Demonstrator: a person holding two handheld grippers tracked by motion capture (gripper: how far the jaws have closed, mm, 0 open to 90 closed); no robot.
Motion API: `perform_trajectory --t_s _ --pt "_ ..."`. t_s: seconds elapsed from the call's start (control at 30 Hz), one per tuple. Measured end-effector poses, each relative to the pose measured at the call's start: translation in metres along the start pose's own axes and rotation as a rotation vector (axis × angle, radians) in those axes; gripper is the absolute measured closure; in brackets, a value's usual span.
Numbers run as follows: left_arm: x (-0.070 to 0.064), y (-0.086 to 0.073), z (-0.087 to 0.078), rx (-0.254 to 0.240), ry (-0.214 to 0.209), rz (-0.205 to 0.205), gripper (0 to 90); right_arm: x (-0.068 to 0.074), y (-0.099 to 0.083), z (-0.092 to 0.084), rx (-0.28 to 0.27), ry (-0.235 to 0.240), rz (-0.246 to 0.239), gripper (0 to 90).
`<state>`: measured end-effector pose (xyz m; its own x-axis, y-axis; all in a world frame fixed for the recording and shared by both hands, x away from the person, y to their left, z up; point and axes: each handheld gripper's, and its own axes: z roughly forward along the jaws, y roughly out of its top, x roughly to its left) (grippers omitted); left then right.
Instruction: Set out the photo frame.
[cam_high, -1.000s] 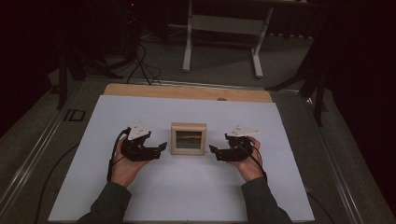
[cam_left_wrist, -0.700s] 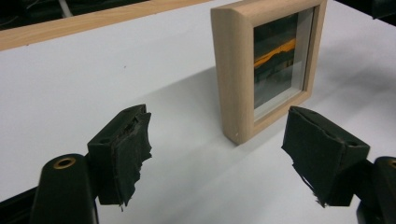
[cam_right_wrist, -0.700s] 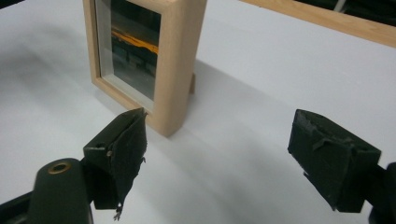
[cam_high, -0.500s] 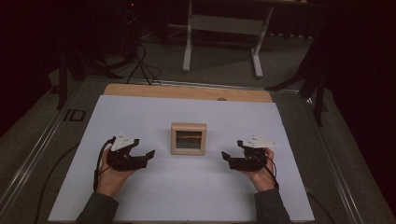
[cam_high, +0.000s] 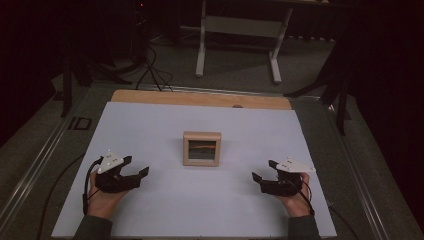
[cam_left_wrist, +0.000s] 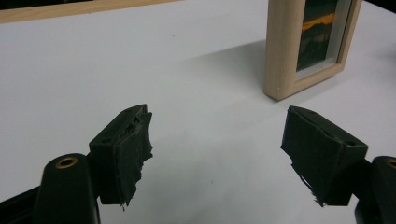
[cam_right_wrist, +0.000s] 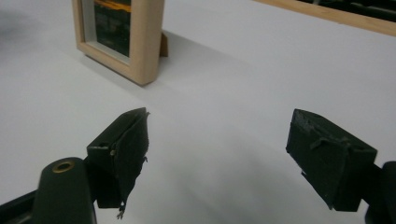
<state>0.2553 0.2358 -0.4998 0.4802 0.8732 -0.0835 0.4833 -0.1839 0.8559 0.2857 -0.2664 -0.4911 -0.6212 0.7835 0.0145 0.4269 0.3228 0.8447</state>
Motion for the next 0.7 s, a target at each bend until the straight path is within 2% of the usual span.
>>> perform_trajectory --t_s 0.1,0.2,0.47,0.63,0.7 --pt "0.001 -0.003 -0.007 -0.006 0.017 0.017 23.7 -0.004 -0.004 -0.007 -0.012 -0.011 0.005 20.4" --pt "0.002 -0.005 -0.014 -0.022 0.015 0.018 23.8 -0.007 -0.008 -0.014 -0.015 -0.021 0.010 20.4" --pt "0.003 -0.011 -0.033 -0.042 0.034 0.064 24.5 -0.013 -0.018 -0.034 -0.037 -0.049 0.012 20.4" --pt "0.006 -0.015 -0.041 -0.051 0.041 0.077 24.5 -0.019 -0.022 -0.042 -0.061 -0.047 0.040 20.4" --pt "0.008 -0.016 -0.043 -0.052 0.048 0.076 24.4 -0.020 -0.023 -0.045 -0.069 -0.053 0.036 20.3"
